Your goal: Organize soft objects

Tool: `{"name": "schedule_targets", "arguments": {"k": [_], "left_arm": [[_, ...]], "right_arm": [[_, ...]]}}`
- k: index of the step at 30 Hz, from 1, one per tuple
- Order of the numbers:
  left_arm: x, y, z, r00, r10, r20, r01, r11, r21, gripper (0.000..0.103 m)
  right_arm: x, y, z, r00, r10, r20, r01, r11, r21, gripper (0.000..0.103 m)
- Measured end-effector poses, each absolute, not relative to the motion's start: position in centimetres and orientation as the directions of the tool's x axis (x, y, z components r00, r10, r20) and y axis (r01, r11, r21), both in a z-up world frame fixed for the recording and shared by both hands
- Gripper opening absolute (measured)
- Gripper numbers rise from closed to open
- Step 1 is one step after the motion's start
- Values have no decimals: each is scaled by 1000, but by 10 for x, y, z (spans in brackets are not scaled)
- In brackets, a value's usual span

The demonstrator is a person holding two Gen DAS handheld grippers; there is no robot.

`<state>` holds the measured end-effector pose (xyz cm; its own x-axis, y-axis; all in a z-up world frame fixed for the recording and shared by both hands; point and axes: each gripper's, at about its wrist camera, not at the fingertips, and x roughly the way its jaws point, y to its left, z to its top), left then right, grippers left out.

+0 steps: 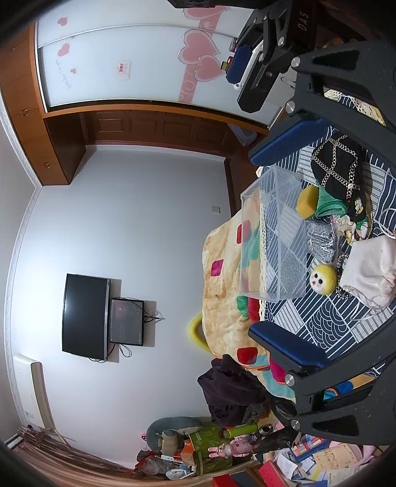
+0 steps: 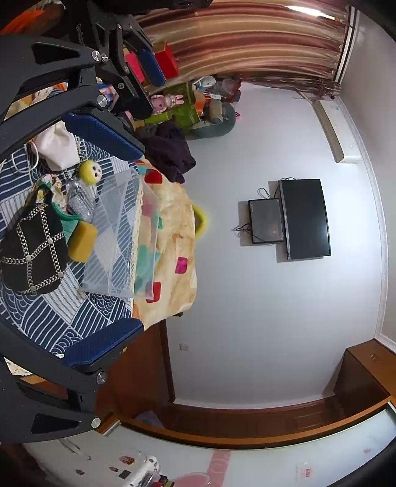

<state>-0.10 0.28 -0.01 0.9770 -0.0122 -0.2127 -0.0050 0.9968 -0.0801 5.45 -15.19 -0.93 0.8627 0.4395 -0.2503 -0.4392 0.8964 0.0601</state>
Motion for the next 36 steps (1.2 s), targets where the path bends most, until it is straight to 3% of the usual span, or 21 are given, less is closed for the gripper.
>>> {"name": "schedule_targets", "arguments": {"k": [36], "left_arm": [[-4,5,3,979,-8,-205,-12,995,-98,103]], "right_arm": [[50,-150,-10,862,444,-244,-443,894,61,103]]}}
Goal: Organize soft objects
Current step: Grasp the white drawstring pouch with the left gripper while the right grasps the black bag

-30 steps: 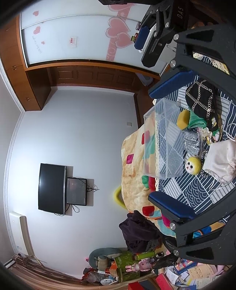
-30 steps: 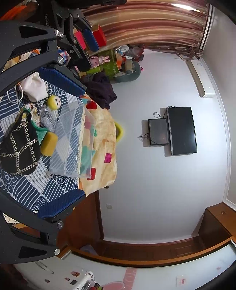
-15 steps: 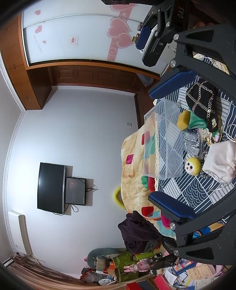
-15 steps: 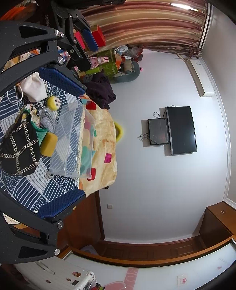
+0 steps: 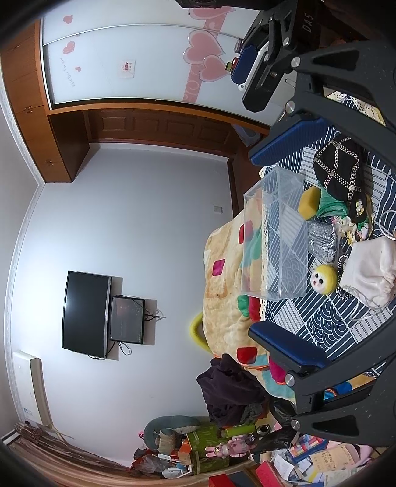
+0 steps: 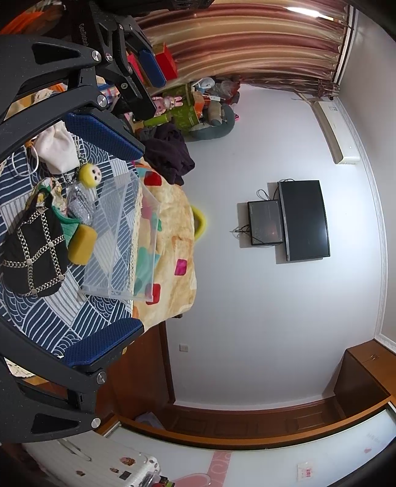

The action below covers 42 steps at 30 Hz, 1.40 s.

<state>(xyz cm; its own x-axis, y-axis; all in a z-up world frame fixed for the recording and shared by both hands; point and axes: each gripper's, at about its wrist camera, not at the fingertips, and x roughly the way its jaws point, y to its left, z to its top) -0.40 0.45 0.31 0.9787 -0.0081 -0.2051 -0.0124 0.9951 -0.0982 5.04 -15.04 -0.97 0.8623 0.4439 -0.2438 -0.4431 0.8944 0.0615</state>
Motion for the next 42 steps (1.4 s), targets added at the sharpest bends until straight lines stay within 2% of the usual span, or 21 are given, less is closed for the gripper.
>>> {"name": "schedule_targets", "arguments": {"k": [11,17,24,28,35,37,40,42], "left_arm": [[1,10,-1,974,-9,-226,-17,994,-111,103],[17,25,-21,944,-59,-323,-5,981,-193,103],[35,46,-75,859,-79,-506,-51,970,-239,103],[35,45,-94,826,-65,-560,-61,977,-203,103],[35,38,-122,776,-61,-627,-47,987,-155,102],[37,36,-128,763,-72,-643,-38,987,-157,90],[41,33,-136,738,-82,-670,-29,988,-153,78],[42,33,-140,731,-84,-677,-30,988,-155,71]], "right_arm": [[50,-149,-9,861,446,-243,-445,893,64,103],[60,-151,-19,861,425,-281,-425,903,63,103],[81,-148,-54,809,411,-421,-418,905,80,103],[92,-148,-83,750,407,-521,-416,903,107,103],[100,-156,-116,659,399,-637,-395,905,158,103],[100,-159,-124,635,398,-662,-391,905,170,103],[101,-159,-131,616,395,-681,-389,905,173,102],[100,-160,-134,612,394,-686,-387,905,175,96]]}}
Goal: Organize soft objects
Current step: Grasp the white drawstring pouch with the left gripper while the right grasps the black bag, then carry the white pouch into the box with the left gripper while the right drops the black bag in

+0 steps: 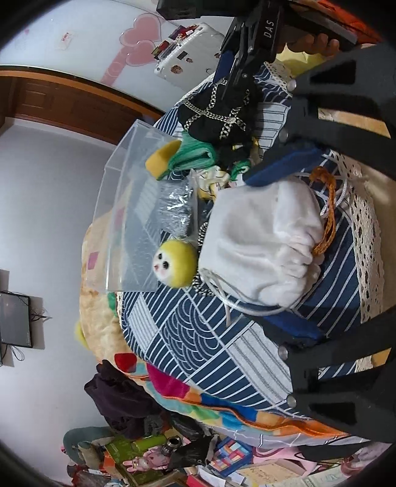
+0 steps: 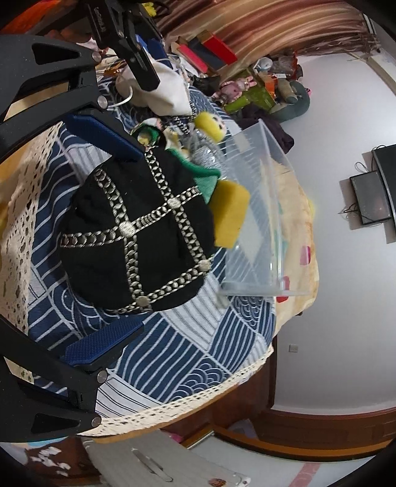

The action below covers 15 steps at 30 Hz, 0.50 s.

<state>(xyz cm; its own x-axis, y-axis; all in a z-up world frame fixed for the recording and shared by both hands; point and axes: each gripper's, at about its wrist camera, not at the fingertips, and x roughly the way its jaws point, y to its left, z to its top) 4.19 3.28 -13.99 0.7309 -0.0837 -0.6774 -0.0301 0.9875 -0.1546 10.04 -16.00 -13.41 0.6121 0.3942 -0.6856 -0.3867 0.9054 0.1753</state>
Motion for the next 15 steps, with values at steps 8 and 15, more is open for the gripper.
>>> {"name": "schedule_targets", "arguments": {"k": [8,15], "left_arm": [[38,31,-136,740,-88,-667,-18,988,-150,39],[28,27,-119,772,-93,-628,12,991,-132,33]], "right_arm": [[102,-168,-136,619,380,-687,-379,911,162,53],[100,-180,-128,632,398,-665,-368,909,194,39]]}}
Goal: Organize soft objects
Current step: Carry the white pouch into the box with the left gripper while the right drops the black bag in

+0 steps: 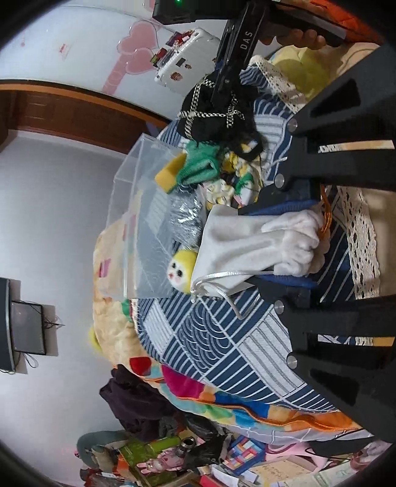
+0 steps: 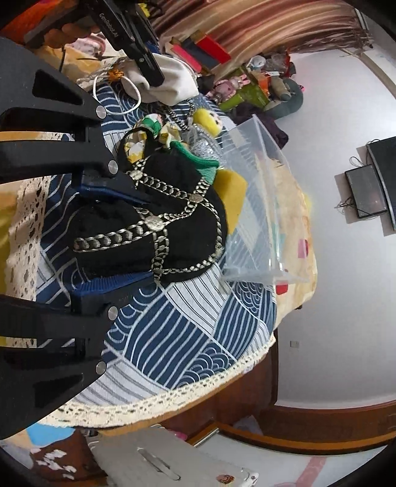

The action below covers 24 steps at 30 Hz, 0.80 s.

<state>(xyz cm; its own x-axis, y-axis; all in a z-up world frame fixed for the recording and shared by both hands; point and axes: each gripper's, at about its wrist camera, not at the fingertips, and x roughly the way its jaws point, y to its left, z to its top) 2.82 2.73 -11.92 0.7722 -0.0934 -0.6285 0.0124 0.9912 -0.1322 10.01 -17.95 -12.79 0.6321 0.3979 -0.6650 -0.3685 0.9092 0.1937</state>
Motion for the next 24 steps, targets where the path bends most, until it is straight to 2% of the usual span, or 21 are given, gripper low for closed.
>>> {"name": "schedule_targets", "arguments": {"k": [2,4,7,16,24], "left_arm": [[26,27,-110,789,-97,-607,21,991,-131,33],[24,27,-104,802,-96,-590,24,991,-129,33],[25,28,-91,825,-86,-559,24,993,-116,33],[51,40,-57,878,-86,-470,27,991,-131,33],[100,49,-35,895,-71,-440,22,993,-117,33]], "right_arm": [[98,-183,-121,652,394,-647,-363,912,189,38],[96,-184,-113,672,393,-628,-369,913,176,28],[92,-182,-103,701,387,-598,-378,914,148,22],[98,-174,-69,772,378,-512,-381,919,104,22],[131,-172,-37,822,404,-401,-377,914,150,22]]}}
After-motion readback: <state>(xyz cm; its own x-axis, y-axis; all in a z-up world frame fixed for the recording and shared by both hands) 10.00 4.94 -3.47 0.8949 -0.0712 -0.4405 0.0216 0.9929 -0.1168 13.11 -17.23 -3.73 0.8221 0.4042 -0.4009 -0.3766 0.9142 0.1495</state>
